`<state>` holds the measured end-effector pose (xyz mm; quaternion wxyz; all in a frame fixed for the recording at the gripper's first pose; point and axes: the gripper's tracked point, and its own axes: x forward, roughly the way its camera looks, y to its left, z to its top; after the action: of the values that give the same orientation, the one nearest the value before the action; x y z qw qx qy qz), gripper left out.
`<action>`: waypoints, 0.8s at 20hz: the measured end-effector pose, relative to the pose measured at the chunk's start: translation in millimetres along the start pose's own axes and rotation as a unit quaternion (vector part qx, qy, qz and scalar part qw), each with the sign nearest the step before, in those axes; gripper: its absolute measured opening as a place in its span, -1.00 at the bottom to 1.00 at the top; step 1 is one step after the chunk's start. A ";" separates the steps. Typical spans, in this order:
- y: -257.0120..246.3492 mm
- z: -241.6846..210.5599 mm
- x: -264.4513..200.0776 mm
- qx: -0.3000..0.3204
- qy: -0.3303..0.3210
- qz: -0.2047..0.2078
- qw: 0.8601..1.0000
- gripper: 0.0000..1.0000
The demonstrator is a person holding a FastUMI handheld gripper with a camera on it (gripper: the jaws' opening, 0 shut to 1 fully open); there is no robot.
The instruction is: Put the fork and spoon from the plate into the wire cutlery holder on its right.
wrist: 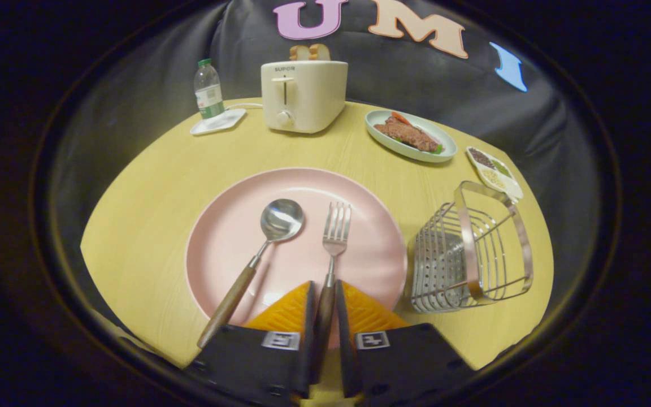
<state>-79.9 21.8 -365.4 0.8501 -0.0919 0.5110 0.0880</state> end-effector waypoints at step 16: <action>-22.8 43.6 -68.3 -0.032 0.034 0.093 0.995 -0.81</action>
<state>-68.7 6.7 -283.4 0.8169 -0.0738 0.5430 0.1799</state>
